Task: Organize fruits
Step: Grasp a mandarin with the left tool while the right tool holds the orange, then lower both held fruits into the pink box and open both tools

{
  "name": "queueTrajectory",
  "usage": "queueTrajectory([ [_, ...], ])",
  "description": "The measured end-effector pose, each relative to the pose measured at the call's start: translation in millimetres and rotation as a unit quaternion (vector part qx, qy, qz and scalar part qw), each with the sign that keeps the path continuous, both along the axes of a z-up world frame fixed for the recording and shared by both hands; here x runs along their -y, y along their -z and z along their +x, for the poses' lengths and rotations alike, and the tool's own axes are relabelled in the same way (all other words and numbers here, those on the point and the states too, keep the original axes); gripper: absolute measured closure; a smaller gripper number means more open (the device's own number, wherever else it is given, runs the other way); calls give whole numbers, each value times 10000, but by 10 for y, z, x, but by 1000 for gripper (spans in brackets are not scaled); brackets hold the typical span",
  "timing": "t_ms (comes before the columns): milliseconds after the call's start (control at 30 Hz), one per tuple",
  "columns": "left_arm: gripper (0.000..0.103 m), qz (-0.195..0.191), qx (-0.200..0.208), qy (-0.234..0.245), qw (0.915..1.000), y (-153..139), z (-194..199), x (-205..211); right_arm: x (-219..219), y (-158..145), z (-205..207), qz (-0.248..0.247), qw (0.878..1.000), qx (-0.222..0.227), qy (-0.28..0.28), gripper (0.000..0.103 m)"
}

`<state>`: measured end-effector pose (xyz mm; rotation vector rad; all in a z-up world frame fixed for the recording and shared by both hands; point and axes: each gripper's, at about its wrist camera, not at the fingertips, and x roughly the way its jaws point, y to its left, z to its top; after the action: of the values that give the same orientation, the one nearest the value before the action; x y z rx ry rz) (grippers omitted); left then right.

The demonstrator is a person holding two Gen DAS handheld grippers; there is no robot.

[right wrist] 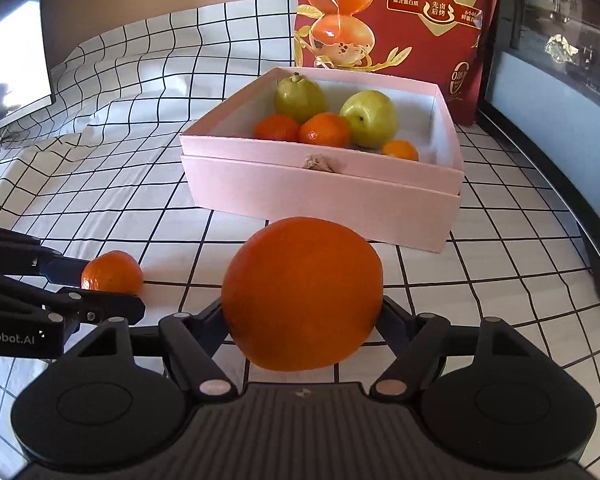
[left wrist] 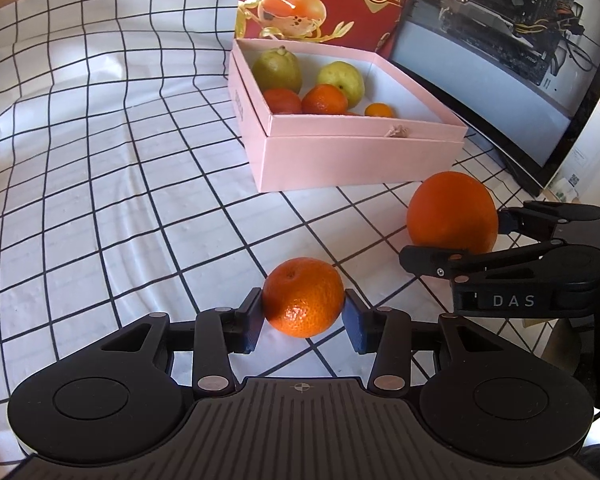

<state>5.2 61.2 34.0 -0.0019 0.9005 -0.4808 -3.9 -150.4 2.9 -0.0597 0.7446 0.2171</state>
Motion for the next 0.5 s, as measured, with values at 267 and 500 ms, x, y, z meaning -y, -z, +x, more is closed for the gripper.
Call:
queueTrajectory([
  [267, 56, -35, 91, 28, 9999, -30, -13, 11, 80, -20, -11, 114, 9998, -119, 75, 28],
  [500, 56, -291, 403, 6, 9988, -255, 60, 60, 224, -140, -90, 266, 9993, 6, 255, 28],
])
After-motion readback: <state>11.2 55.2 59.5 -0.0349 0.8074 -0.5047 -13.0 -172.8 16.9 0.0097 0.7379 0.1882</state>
